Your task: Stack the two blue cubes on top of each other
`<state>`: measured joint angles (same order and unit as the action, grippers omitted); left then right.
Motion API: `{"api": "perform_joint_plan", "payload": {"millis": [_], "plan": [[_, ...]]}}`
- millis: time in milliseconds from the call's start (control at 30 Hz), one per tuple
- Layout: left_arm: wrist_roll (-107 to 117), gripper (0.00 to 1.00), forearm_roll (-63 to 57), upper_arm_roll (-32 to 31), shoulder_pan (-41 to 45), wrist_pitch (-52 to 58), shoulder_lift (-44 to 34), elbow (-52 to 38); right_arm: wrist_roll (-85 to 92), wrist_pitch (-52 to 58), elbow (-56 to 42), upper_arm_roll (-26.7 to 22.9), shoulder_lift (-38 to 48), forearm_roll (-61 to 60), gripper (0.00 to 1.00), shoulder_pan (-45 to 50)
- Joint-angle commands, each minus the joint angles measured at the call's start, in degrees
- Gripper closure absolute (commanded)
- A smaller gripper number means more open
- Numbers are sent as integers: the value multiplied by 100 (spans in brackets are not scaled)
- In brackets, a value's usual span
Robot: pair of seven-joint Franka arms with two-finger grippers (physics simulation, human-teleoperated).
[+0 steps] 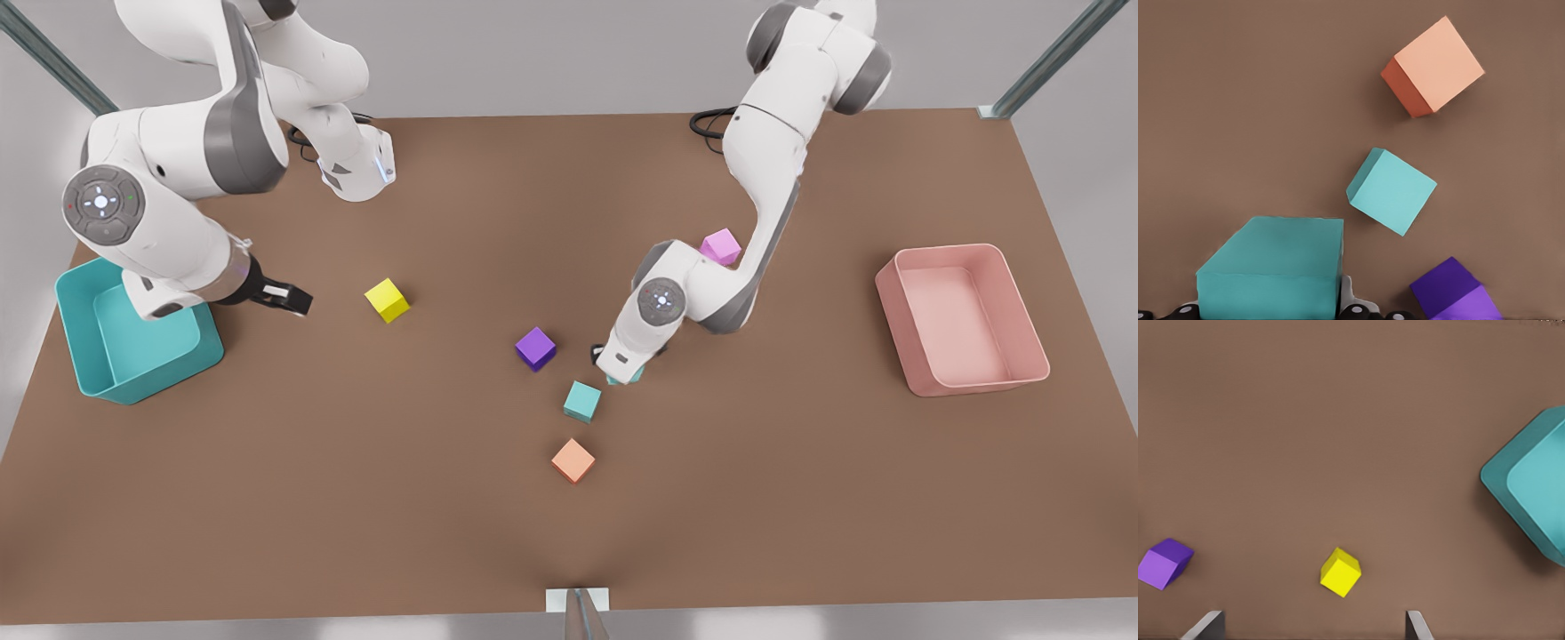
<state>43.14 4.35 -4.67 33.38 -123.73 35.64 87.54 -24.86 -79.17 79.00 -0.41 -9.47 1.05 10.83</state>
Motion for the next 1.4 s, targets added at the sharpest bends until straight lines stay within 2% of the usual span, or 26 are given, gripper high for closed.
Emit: {"api": "perform_joint_plan", "payload": {"millis": [0, 100, 300, 367, 933, 1300, 1333, 1367], "plan": [[2321, 48, 66, 2, 186, 332, 442, -701, 1255, 77, -7, -3, 6, -8, 0, 7], [2375, 48, 40, 10, 274, 323, 1120, -1591, 1255, 77, -7, -3, -2, 9, 0, 7], [2340, 48, 40, 10, 239, 314, 1314, -1600, 1176, 112, -7, 24, -29, 9, 0, 24], [2357, 48, 57, 19, 230, 323, 1480, -1872, 1159, 112, -7, 24, -38, 9, 0, 51], [2348, 48, 48, 19, 256, 323, 1771, -2347, 1124, 112, -7, 24, -99, -17, 0, 139], [2348, 47, 57, 19, 133, 323, 1771, -2329, 1132, 156, -16, 24, -152, -26, 0, 139], [2340, 32, 57, 19, 133, 323, 1771, -2329, 1132, 156, -16, 24, -169, -26, 0, 139], [2340, 0, 57, 19, 133, 323, 1771, -2321, 1132, 165, -7, 15, -169, -34, 0, 130]]}}
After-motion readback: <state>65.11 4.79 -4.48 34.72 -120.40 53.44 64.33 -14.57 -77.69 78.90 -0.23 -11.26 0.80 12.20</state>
